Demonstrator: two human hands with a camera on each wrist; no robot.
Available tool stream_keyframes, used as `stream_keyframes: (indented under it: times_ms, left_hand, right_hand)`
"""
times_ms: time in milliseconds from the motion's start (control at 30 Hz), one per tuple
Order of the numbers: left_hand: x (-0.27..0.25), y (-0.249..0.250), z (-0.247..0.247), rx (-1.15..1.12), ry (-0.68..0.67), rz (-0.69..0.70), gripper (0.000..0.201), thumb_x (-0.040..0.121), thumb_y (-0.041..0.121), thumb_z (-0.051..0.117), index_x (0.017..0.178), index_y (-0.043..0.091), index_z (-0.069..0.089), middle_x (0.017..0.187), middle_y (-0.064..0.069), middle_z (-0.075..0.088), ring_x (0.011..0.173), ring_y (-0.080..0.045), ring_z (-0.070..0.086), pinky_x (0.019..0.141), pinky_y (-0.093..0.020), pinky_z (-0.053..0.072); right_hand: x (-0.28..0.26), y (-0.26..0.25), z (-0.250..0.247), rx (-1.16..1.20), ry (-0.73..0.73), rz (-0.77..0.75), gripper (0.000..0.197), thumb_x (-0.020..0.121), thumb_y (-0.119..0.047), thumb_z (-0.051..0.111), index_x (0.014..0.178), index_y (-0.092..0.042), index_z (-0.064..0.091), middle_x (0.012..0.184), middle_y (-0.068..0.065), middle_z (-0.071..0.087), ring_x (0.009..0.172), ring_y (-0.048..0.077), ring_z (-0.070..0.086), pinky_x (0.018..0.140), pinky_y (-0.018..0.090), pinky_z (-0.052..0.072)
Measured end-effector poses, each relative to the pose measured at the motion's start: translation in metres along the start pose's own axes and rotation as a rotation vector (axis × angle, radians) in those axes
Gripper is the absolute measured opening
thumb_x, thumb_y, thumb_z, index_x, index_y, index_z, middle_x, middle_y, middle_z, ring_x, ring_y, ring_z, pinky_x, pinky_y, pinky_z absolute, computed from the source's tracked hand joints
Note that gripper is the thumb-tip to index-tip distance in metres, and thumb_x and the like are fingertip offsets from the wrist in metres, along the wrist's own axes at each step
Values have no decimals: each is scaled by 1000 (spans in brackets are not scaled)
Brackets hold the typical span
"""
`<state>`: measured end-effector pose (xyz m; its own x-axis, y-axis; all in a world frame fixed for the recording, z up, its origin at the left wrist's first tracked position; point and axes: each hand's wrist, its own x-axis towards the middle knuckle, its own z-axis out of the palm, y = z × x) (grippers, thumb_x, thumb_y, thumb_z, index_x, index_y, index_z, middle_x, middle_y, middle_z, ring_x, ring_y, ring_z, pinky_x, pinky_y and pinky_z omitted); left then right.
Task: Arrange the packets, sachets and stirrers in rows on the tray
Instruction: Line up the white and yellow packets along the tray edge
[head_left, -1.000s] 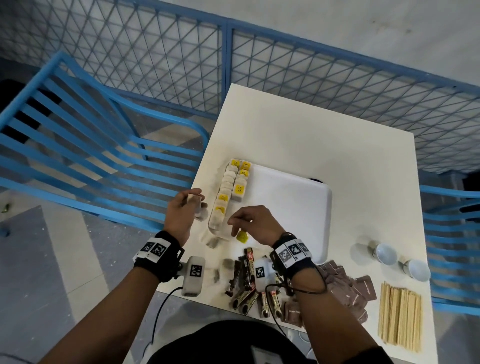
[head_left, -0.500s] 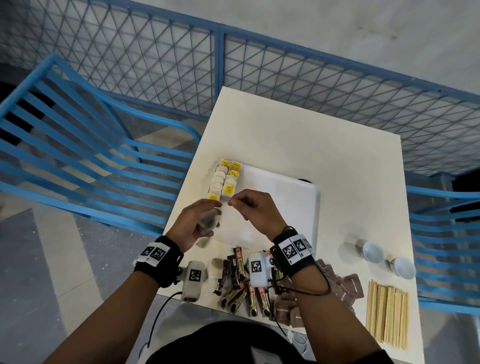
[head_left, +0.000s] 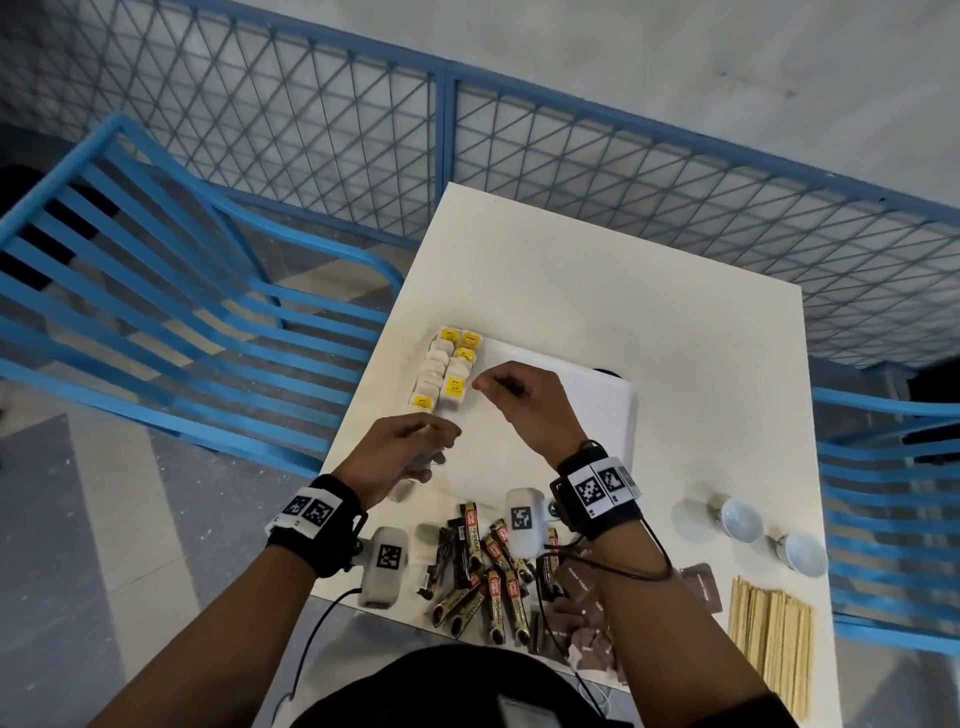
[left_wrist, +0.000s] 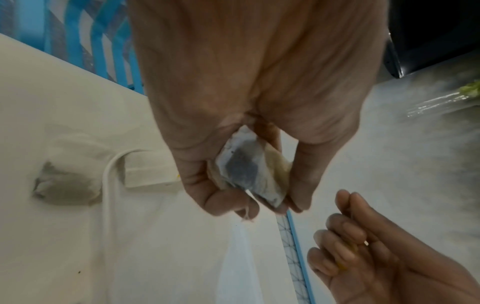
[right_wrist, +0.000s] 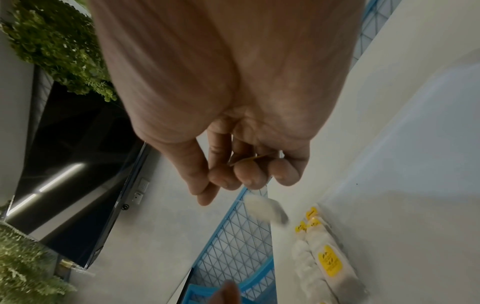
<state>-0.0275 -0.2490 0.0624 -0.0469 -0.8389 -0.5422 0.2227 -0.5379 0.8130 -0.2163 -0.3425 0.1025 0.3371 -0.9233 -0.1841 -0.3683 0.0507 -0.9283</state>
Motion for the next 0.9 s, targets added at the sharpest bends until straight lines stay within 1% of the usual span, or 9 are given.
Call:
stream_keyframes:
  times_ms: [100, 233, 367, 433, 567, 633, 733, 800, 900]
  left_hand:
    - [4, 3, 6, 16, 129, 67, 11, 91, 11, 73, 101, 9, 74, 84, -2, 66, 77, -24, 57, 56, -31, 44]
    - [14, 9, 11, 111, 269, 214, 31, 83, 18, 83, 110, 27, 70, 78, -1, 63, 70, -21, 57, 53, -31, 45]
    - [22, 16, 17, 364, 281, 357, 62, 77, 22, 88, 131, 35, 61, 73, -4, 56, 68, -7, 54, 71, -13, 47]
    - [24, 18, 21, 449, 235, 372, 49, 77, 23, 88, 122, 29, 70, 74, -4, 54, 66, -4, 50, 72, -14, 43]
    - [23, 19, 30, 403, 97, 286, 13, 74, 44, 85, 83, 44, 75, 90, -11, 60, 69, -8, 56, 64, -32, 45]
    - [20, 17, 33, 303, 82, 260, 21, 70, 51, 80, 87, 41, 73, 85, -5, 62, 69, -12, 59, 57, -33, 47]
    - [19, 18, 33, 249, 71, 246, 32, 72, 45, 79, 100, 31, 72, 80, -1, 67, 70, -18, 60, 57, -35, 48]
    - [18, 20, 33, 258, 52, 247, 26, 78, 36, 81, 102, 31, 74, 79, 1, 69, 68, -15, 59, 57, -35, 47]
    - [16, 23, 34, 267, 50, 279, 7, 89, 25, 76, 96, 22, 77, 82, 0, 75, 70, -15, 58, 57, -36, 43]
  right_hand:
    - [1, -2, -1, -11, -19, 5, 10, 91, -23, 70, 89, -15, 75, 62, -19, 62, 58, 0, 51, 62, 19, 39]
    - [1, -8, -6, -16, -52, -16, 9, 92, -24, 70, 88, -18, 75, 65, -19, 64, 62, 0, 53, 65, 20, 40]
    - [0, -16, -11, -19, -155, -44, 9, 93, -20, 69, 89, -14, 74, 69, -17, 67, 66, -1, 57, 67, 18, 43]
    - [0, -19, -13, 0, -196, -46, 10, 93, -18, 68, 90, -11, 74, 71, -8, 68, 65, 4, 58, 68, 24, 45]
    - [-2, -26, -16, 97, -246, -42, 13, 96, -9, 62, 92, 1, 69, 73, 8, 67, 59, 13, 55, 61, 23, 45]
    - [-2, -28, -17, 140, -255, -40, 15, 98, -9, 60, 91, 3, 67, 76, 13, 67, 61, 22, 53, 58, 23, 44]
    - [0, -27, -16, 172, -259, -21, 15, 98, -12, 60, 90, 0, 67, 79, 21, 67, 65, 24, 53, 60, 27, 43]
    - [0, -28, -16, 196, -253, -6, 14, 97, -12, 60, 91, -2, 67, 80, 25, 66, 66, 23, 53, 60, 26, 43]
    - [1, -30, -14, 203, -240, -5, 13, 96, -15, 61, 89, -8, 69, 77, 15, 66, 64, 22, 53, 59, 26, 43]
